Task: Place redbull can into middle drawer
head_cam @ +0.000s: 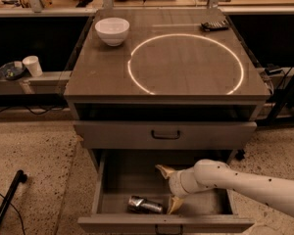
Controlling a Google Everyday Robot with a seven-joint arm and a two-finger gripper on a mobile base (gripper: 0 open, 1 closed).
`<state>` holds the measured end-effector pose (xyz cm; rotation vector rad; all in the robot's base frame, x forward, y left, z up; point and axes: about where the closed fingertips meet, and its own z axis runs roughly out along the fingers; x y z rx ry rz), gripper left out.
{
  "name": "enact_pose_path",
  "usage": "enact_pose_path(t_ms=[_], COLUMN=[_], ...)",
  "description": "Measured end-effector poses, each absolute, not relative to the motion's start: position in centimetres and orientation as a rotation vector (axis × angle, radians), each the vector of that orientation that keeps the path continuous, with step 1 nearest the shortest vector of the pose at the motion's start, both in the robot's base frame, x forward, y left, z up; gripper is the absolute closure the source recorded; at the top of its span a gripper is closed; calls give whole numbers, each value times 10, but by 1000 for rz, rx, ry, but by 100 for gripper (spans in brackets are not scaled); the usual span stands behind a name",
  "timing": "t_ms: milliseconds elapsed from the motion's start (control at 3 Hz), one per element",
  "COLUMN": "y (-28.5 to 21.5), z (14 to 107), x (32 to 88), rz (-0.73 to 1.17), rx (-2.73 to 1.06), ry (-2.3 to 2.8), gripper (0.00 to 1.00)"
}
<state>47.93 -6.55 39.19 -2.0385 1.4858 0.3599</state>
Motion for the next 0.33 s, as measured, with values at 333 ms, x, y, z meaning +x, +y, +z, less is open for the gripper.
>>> enact_pose_path(t_ms=[333], y=[-65], z=[392], x=[479], rz=[360], rx=[-2039], ry=[1486], gripper=[0])
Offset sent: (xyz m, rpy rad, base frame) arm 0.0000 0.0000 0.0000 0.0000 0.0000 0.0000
